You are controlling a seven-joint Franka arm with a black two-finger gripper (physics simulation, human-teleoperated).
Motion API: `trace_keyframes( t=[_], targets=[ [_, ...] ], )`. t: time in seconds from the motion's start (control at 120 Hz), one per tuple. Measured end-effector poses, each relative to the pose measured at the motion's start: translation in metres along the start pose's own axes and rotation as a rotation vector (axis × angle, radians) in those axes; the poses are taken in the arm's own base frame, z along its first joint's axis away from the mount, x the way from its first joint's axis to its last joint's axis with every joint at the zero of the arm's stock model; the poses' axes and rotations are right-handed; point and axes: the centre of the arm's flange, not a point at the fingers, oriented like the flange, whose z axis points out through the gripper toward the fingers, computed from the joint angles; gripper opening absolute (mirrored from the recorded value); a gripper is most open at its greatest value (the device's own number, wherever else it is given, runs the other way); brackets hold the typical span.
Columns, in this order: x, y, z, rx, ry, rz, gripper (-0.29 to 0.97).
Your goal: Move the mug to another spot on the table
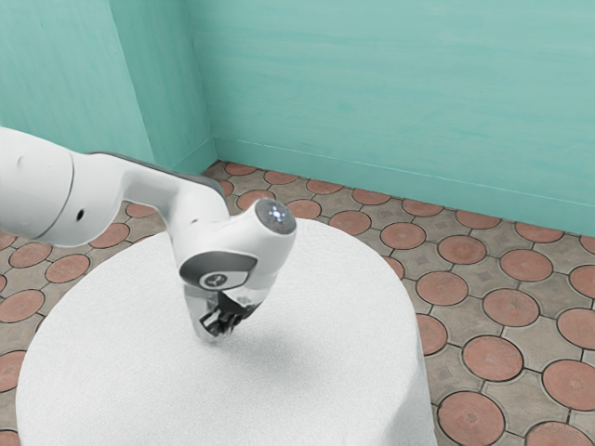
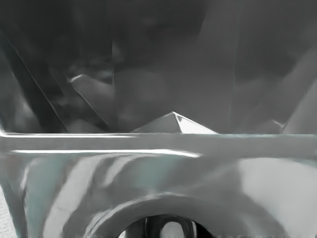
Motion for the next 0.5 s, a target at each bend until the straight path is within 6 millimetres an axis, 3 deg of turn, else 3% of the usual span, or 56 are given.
trace_keyframes(
  t=[0.175, 0.358, 0.5],
  targets=[
    [-0.0048, 0.0025, 0.005, -0.008, -0.007, -0.006, -0.1],
    [-0.0066, 0.005, 0.0071, -0.027, -0.006, -0.026, 0.29],
    [-0.0064, 0.0038, 0.006, -0.015, -0.03, -0.066, 0.48]
  ],
)
